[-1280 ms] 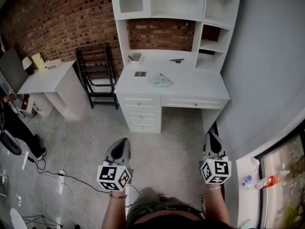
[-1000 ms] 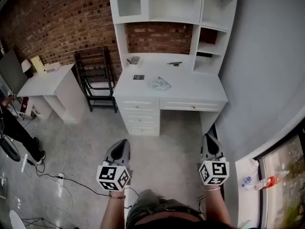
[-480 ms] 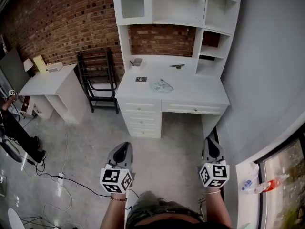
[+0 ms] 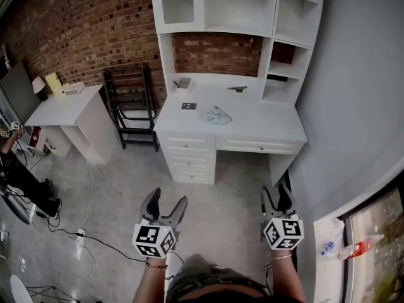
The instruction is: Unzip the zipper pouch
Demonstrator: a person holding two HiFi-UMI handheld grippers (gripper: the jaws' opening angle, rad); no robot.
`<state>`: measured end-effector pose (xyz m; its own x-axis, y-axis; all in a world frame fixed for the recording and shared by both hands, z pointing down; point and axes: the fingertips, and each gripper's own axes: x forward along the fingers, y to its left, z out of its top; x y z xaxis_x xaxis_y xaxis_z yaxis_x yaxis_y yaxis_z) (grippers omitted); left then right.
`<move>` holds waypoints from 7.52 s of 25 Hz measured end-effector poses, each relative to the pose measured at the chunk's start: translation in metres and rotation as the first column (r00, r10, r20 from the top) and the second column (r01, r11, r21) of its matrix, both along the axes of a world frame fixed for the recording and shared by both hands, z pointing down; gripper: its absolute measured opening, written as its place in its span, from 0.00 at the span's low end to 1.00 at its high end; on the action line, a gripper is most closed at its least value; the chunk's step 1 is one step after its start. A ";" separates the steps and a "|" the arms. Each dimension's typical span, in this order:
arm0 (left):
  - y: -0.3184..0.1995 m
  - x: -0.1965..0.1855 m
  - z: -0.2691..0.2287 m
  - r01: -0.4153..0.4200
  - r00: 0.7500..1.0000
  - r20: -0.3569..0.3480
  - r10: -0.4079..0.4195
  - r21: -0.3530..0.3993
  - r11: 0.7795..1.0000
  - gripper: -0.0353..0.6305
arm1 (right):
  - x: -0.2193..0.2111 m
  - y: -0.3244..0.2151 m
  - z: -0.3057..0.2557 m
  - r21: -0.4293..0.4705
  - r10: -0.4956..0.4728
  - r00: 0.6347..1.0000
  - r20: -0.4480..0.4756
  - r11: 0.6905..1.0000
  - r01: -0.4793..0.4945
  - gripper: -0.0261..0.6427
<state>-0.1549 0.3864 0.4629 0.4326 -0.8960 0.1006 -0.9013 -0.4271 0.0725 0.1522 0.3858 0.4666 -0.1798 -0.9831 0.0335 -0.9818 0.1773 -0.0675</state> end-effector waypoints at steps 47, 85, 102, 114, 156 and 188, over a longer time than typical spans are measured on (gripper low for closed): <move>-0.292 0.050 -0.020 -0.181 0.982 0.069 0.177 0.042 0.983 0.90 | 0.016 -0.285 0.028 -0.130 0.006 0.989 0.148 0.991 0.014 0.78; -0.527 0.016 0.033 -0.080 0.997 0.013 0.082 -0.111 0.991 0.90 | -0.039 -0.552 0.192 -0.558 0.310 0.519 0.797 0.706 0.436 0.63; -0.567 0.024 0.044 0.003 1.000 0.027 0.001 -0.144 0.990 0.90 | -0.051 -0.602 0.251 -0.575 0.462 0.346 0.817 0.598 0.558 0.48; -0.583 0.025 0.049 0.017 0.999 0.048 -0.010 -0.151 0.988 0.90 | -0.054 -0.625 0.268 -0.591 0.483 0.349 0.803 0.578 0.562 0.18; -0.581 0.126 0.047 -0.331 0.941 -0.149 0.303 -0.232 0.915 0.61 | -0.121 -0.615 0.076 -0.284 -0.689 0.691 -0.216 0.722 0.631 0.05; -0.605 0.161 0.051 -0.445 0.891 -0.278 0.359 -0.387 0.807 0.21 | -0.135 -0.588 0.079 -0.299 -0.471 0.170 -0.865 0.758 0.580 0.05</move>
